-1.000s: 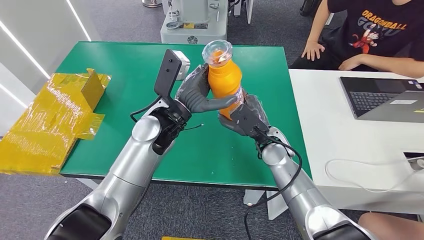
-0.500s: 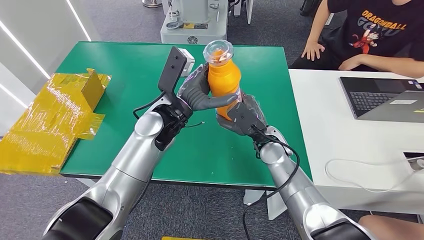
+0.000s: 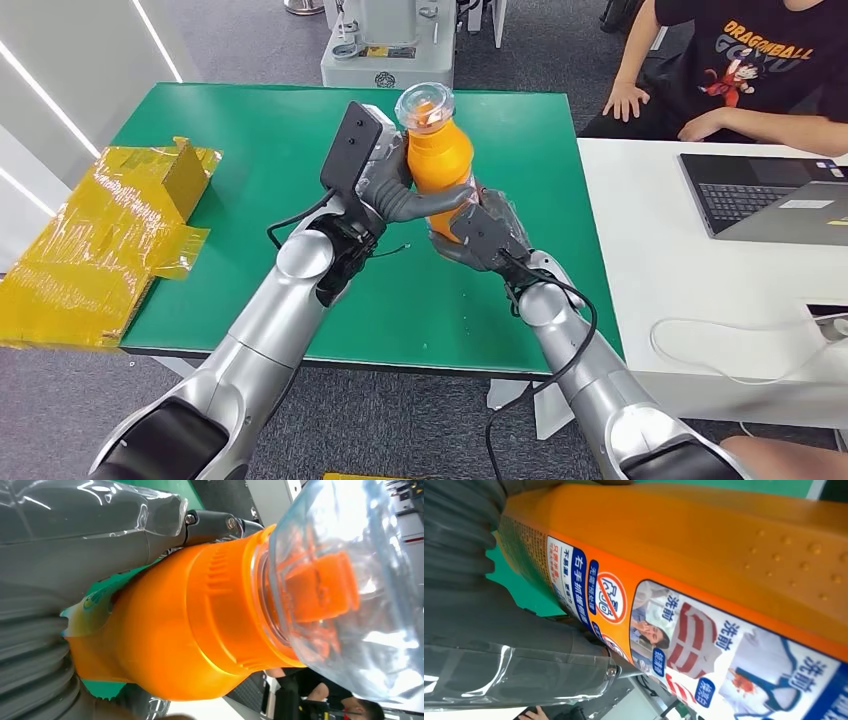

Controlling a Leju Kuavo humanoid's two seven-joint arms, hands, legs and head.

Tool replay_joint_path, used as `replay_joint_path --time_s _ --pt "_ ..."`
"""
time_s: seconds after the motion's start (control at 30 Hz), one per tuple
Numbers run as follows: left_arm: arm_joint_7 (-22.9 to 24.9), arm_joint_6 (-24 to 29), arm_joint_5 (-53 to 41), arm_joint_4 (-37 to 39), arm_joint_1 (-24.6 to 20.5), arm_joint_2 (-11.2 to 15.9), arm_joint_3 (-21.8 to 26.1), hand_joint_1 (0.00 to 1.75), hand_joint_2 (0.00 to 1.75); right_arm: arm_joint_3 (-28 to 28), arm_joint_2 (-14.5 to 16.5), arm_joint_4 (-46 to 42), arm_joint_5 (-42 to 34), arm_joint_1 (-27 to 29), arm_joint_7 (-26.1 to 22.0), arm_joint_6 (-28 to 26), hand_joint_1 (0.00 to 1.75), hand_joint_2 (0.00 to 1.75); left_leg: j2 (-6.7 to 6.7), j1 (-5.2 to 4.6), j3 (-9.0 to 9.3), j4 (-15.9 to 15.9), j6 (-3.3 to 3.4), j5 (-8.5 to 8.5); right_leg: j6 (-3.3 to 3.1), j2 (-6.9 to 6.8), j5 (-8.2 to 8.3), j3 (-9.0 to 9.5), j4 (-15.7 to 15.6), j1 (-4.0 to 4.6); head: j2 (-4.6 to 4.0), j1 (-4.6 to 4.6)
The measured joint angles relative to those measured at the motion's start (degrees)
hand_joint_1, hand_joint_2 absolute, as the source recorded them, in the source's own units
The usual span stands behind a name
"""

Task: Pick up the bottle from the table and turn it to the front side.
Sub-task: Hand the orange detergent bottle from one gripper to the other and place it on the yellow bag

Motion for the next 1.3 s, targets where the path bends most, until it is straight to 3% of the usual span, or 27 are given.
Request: replay_joint_path --time_s 0.07,0.8,0.93,1.3 --pt "-0.02 0.49 -0.30 0.00 0.23 -0.09 0.03 1.75 1.75 0.00 -0.01 0.09 0.07 0.02 -0.01 0.01 1.75 1.75 0.00 0.00 0.00 0.00 0.00 0.00 0.00 0.00 0.00 0.00 0.00 0.00 0.00 0.00" --pt "-0.05 2.92 0.01 0.04 1.92 -0.48 0.95 1.75 1.75 0.07 -0.02 0.30 0.86 1.01 0.66 -0.81 1.72 1.75 0.02 0.00 0.00 0.00 0.00 0.00 0.00 0.01 0.00 -0.02 -0.01 0.00 0.00 0.00" --pt "-0.25 3.54 0.68 0.03 2.15 -0.48 1.08 1.75 1.75 0.07 -0.02 -0.11 1.32 1.42 1.03 -2.24 0.00 1.75 0.02 0.00 0.00 0.00 0.00 0.00 0.00 0.01 0.00 -0.02 -0.01 0.00 0.00 0.00" --pt "-0.97 5.84 1.55 -0.58 2.51 -0.31 2.62 1.75 1.75 0.02 0.00 -2.34 2.73 1.92 2.62 -9.30 0.00 1.75 0.02 0.00 0.00 0.00 0.00 0.00 0.00 0.01 0.00 -0.02 0.00 0.00 0.00 0.00"
